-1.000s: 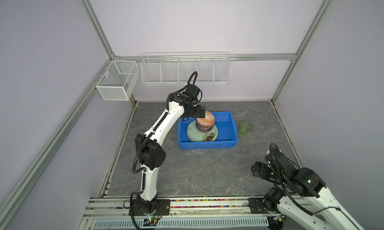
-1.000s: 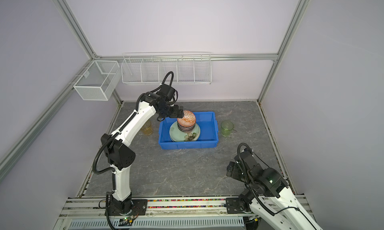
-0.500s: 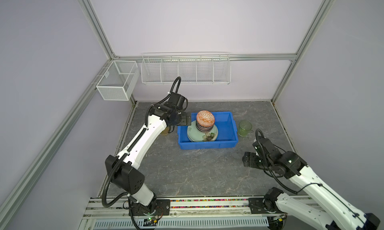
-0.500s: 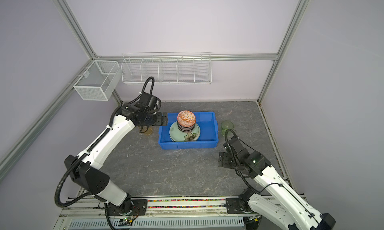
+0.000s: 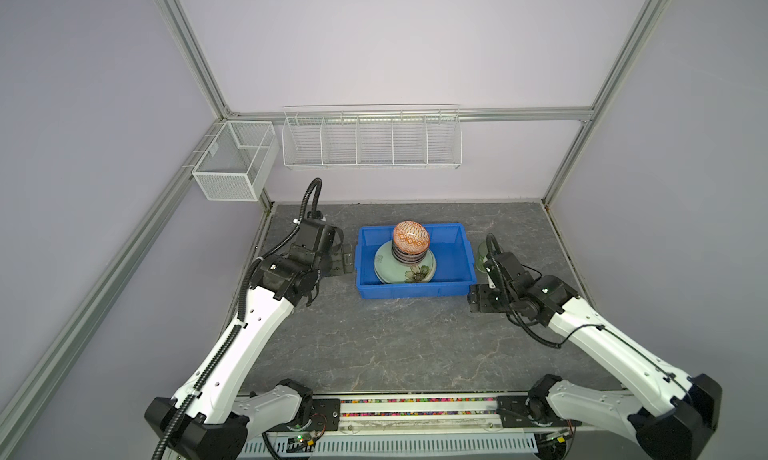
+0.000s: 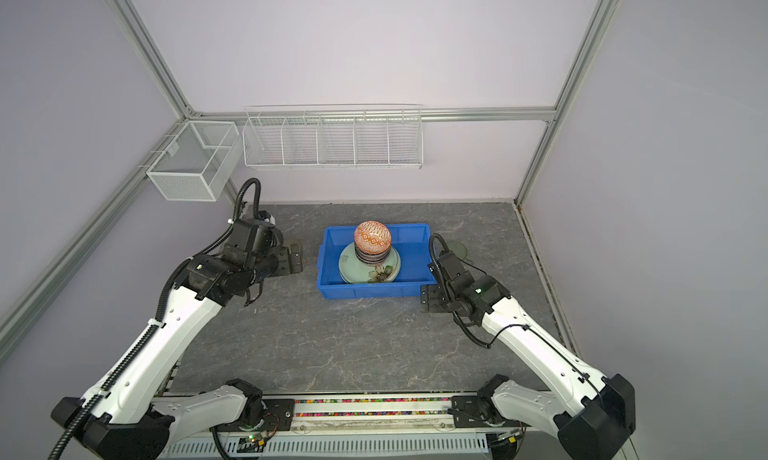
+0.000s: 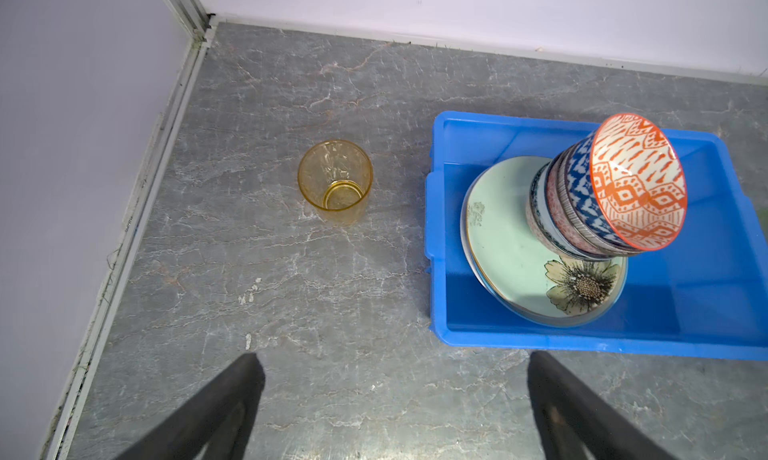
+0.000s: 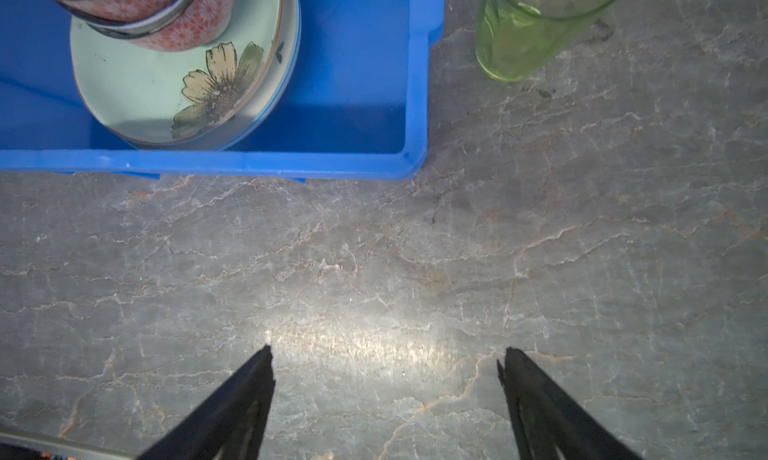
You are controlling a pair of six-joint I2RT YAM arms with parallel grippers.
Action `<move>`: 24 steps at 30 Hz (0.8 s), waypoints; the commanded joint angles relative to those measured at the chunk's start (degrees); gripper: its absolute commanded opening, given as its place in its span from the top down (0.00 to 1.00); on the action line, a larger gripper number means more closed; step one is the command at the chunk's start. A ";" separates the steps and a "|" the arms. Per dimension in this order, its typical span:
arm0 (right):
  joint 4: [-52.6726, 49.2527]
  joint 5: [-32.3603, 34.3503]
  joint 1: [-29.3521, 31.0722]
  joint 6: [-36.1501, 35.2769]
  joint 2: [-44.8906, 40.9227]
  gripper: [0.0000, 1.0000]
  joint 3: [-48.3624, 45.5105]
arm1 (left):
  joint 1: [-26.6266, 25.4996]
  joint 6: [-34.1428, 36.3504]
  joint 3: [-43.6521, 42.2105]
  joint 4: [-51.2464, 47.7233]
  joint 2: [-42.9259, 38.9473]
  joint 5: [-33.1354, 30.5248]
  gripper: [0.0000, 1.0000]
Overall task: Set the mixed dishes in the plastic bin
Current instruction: 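Move the right gripper over the green glass cup beside the bin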
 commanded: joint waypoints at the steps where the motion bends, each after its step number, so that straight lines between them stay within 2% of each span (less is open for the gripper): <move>1: 5.07 1.66 -0.64 -5.53 2.10 0.12 1.45 | 0.31 1.95 -4.84 7.32 -2.65 -2.05 0.01; 5: 9.78 3.46 -2.32 -7.87 4.03 0.12 0.91 | 0.31 3.03 -11.63 15.76 -6.06 -5.81 0.01; 8: 13.13 3.01 -4.49 -9.66 4.84 0.11 0.52 | 0.31 9.88 -17.90 24.71 -9.01 -7.18 0.01; 13: 17.67 1.46 -8.85 -12.76 5.66 0.12 -1.26 | 0.35 15.22 -23.19 31.73 -9.72 -13.27 0.01; 16: 18.76 0.86 -11.94 -14.23 5.91 0.11 -1.79 | 0.48 15.76 -24.31 33.36 -8.51 -14.27 0.01; 19: 19.45 -0.59 -14.67 -15.49 5.82 0.11 -2.16 | 0.94 13.48 -24.58 33.86 -7.78 -15.02 0.01; 24: 18.66 -3.49 -18.81 -16.10 7.41 0.11 -1.06 | 4.42 8.81 -22.07 29.58 -6.28 -11.70 0.02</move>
